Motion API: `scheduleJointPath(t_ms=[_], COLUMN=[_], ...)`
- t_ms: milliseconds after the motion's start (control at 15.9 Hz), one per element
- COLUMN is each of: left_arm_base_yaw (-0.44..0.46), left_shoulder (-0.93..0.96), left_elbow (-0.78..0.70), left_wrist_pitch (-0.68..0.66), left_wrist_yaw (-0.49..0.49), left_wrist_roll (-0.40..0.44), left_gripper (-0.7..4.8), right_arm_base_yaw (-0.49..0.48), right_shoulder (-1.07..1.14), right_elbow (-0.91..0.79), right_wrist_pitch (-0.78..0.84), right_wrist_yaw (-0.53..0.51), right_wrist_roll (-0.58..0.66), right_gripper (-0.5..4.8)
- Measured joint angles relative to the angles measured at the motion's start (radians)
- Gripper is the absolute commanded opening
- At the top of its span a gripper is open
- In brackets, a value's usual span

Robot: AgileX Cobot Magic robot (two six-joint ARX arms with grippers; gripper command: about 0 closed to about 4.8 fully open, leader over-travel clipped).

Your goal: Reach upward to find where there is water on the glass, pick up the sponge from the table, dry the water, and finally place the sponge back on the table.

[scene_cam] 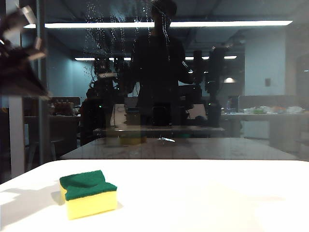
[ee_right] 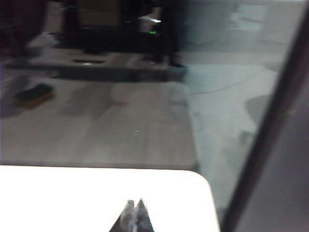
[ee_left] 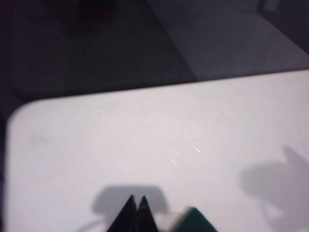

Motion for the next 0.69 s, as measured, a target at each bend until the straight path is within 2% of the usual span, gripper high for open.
scheduleJointPath(t_ms=[377, 565, 691], left_arm_base_yaw=[0.160, 0.260, 0.294], left_shoulder=[-0.187, -0.278, -0.364], left_elbow=[0.000, 0.000, 0.000], left_wrist_pitch=[-0.130, -0.209, -0.266], left_wrist_yaw=[-0.019, 0.061, 0.108], left_wrist_roll=[0.032, 0.040, 0.041], left_gripper=[-0.06, -0.06, -0.06], right_arm_base_yaw=[0.000, 0.000, 0.000], right_shoulder=[-0.079, -0.148, -0.211], right_elbow=[-0.038, -0.095, -0.124], right_wrist_pitch=[0.005, -0.003, -0.021], right_wrist_yaw=[0.027, 0.027, 0.027], right_wrist_roll=[-0.001, 0.001, 0.003], right_gripper=[-0.05, -0.05, -0.05])
